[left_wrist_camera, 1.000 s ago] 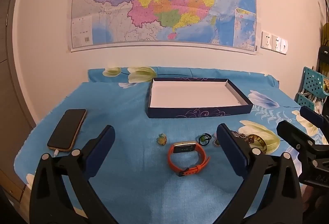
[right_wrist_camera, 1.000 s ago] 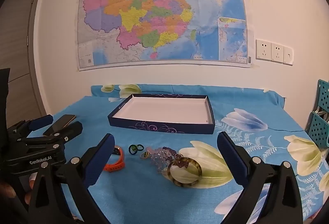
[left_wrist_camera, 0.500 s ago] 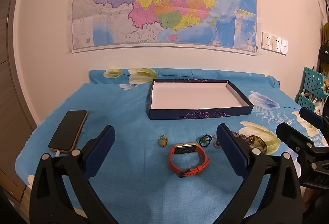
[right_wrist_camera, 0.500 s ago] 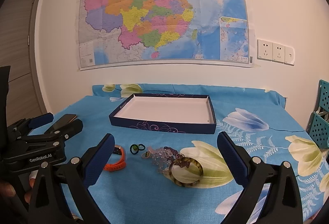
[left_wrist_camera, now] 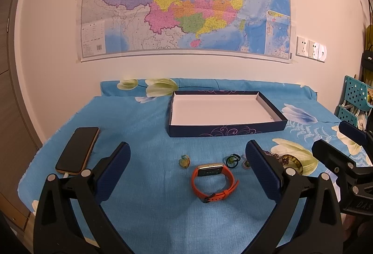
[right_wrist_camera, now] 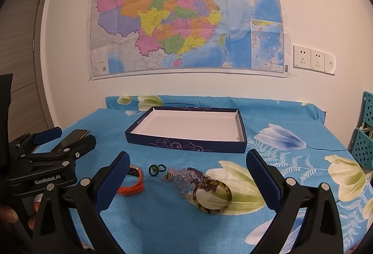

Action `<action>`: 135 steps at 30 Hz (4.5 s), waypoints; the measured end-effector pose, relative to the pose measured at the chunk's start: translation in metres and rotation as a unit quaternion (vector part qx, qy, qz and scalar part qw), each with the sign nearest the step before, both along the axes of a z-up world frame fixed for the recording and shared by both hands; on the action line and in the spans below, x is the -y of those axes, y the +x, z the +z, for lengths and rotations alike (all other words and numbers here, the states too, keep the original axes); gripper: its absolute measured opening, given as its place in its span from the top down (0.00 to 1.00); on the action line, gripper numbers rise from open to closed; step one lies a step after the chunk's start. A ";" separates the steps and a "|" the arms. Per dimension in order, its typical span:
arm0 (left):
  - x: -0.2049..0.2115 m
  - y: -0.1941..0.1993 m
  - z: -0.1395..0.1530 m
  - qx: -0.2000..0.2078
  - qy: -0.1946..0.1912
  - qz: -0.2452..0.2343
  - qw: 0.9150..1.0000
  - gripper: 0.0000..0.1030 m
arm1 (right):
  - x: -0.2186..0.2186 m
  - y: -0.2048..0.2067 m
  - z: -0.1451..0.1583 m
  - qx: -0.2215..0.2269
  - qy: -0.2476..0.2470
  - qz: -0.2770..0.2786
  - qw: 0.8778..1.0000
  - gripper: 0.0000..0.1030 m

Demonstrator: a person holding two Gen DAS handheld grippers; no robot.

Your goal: Organize jewelry

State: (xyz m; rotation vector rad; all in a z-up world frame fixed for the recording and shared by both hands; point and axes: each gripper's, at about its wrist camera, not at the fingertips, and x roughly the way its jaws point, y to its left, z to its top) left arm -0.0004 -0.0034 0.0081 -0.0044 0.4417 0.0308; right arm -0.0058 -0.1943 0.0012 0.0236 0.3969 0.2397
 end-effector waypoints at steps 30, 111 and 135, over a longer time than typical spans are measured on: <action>0.002 0.002 -0.001 -0.002 0.002 -0.001 1.000 0.05 | -0.001 -0.001 -0.002 -0.002 -0.001 0.000 1.000 0.06; -0.006 0.086 -0.082 -0.218 -0.021 -0.097 0.971 0.88 | 0.044 0.091 -0.077 -0.232 -0.031 0.045 0.971 0.95; -0.025 0.166 -0.011 -0.146 -0.037 -0.106 0.983 0.92 | 0.046 0.181 -0.009 -0.162 0.006 0.068 0.984 0.95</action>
